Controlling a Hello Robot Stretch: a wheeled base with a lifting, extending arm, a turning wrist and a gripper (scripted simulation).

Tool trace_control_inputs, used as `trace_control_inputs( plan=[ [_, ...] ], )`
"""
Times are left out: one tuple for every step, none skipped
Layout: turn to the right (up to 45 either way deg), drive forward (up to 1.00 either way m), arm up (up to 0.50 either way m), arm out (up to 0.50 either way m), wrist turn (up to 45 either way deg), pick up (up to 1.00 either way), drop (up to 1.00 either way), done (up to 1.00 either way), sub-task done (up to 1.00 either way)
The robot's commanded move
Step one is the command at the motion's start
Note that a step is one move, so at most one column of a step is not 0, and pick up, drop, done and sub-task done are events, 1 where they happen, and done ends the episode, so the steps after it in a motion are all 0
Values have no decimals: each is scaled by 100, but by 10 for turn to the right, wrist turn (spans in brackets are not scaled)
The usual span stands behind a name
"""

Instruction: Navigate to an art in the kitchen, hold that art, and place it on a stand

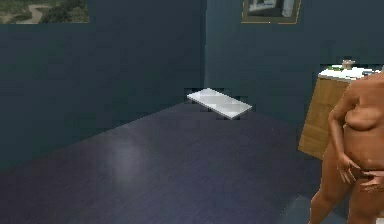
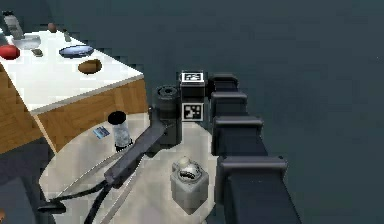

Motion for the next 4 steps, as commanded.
trace_control_inputs(
  plan=[
    [0,0,0,0,-30,0,0,0,0],
    [0,0,0,-16,0,0,0,0,0],
    [-450,0,0,0,0,0,0,0,0],
    [-390,0,0,0,0,0,0,0,0]
  ],
)
